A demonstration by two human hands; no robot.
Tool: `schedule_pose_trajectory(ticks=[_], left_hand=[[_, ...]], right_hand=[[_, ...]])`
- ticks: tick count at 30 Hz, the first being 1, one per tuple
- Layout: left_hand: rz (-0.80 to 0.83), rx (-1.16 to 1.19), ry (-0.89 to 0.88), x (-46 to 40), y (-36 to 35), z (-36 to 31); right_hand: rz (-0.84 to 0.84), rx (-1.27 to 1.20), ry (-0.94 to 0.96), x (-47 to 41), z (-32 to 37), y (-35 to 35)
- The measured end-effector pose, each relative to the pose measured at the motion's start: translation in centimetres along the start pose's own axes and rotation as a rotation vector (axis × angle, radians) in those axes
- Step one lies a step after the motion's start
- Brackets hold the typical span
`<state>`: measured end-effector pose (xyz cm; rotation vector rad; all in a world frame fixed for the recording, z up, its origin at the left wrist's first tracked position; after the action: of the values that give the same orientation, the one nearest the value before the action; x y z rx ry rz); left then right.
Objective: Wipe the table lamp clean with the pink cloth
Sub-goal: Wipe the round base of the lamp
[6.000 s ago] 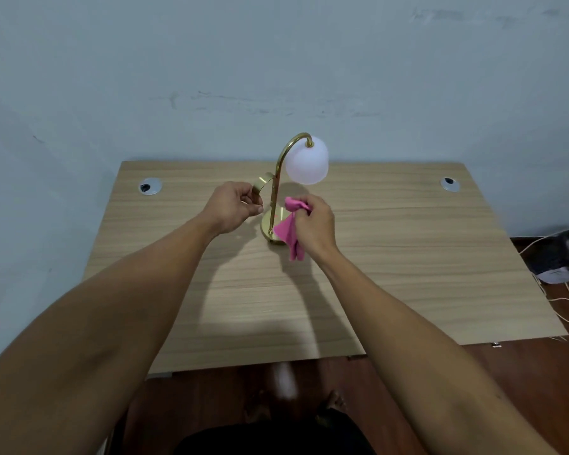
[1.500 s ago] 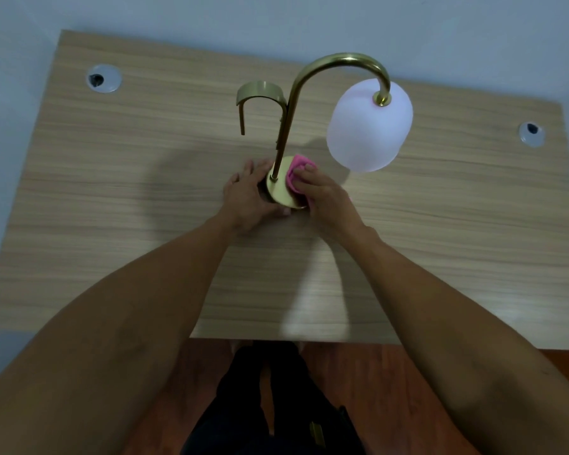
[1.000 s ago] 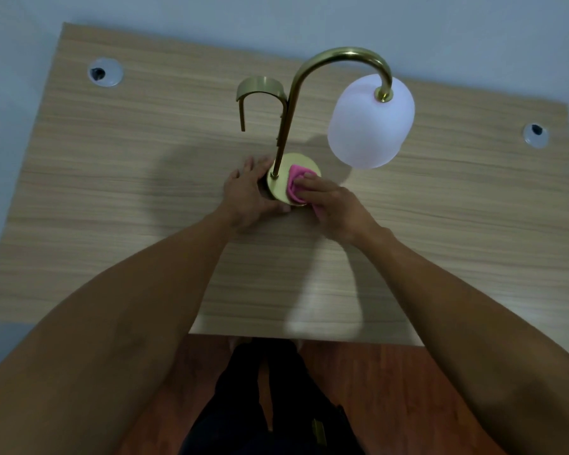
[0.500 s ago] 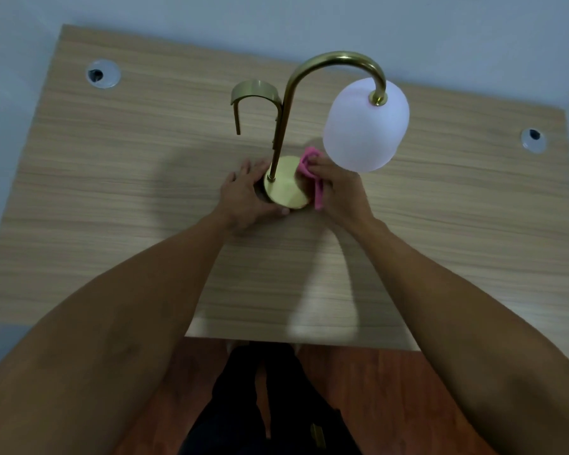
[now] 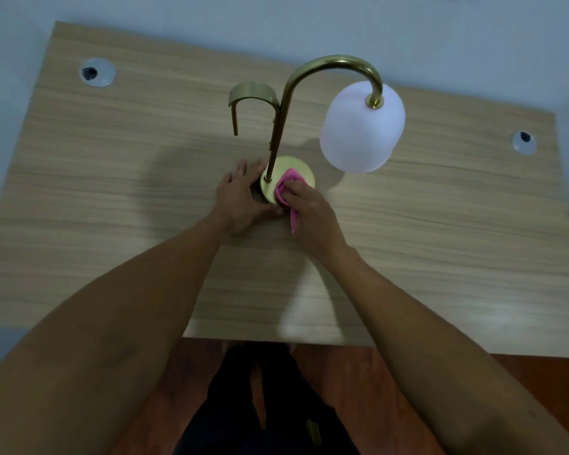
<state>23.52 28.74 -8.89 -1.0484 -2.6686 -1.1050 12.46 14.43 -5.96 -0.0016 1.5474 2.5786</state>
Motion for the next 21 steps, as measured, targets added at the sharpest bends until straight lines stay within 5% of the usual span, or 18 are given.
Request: schedule_pose_trajectory(ticks=[8, 12, 17, 21], left_hand=[[-0.007, -0.015, 0.010, -0.3, -0.2, 0.4], [-0.015, -0.024, 0.007, -0.3, -0.2, 0.3], [-0.021, 0.005, 0.026, -0.2, -0.2, 0.2], [-0.021, 0.016, 0.027, -0.2, -0.3, 0.6]], right_hand=[[-0.039, -0.032, -0.080, -6.5, -0.3, 0.3], [-0.013, -0.027, 0.088, -3.4, -0.3, 1.1], [-0.040, 0.028, -0.069, -4.1, -2.3, 2.3], [0.006, -0.016, -0.008, -5.0, 0.0, 1.3]])
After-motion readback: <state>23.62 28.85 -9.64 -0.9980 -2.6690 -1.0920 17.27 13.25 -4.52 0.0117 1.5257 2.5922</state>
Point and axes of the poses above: each hand's wrist, its own x-axis away from the middle knuckle, its own y-axis out of the back of the hand, z = x × y, the point moved 2 cm from there along -x, towards the middle knuckle, and after that the axes turned 4 degrees about x, right-handed, at the moved point
